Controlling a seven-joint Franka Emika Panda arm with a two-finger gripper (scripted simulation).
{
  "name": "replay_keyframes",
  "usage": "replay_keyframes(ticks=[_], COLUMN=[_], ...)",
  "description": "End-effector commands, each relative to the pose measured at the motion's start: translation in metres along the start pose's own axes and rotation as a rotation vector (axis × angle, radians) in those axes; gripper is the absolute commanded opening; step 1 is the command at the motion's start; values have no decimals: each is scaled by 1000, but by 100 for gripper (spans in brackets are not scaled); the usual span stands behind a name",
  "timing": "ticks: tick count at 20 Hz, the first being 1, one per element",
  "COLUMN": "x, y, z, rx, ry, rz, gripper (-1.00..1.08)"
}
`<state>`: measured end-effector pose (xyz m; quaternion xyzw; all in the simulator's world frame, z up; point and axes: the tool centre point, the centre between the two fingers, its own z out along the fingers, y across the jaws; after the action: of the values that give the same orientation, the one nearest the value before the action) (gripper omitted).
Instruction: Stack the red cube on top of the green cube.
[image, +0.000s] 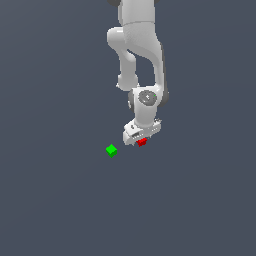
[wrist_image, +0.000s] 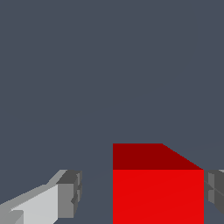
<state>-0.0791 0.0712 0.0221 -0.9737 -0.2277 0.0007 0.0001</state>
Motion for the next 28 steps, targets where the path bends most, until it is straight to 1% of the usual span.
replay_keyframes(ticks=[1,2,13,17,22,28], x=[1,1,0,0,0,-1], y=[0,0,1,1,0,0], z=[2,2,2,-5,-25,-65], rx=[-1,-1,-1,-1,-1,-1], ry=[1,1,1,1,1,1], rz=[0,0,0,0,0,0], gripper=[100,-100,-100,-100,-100,-100])
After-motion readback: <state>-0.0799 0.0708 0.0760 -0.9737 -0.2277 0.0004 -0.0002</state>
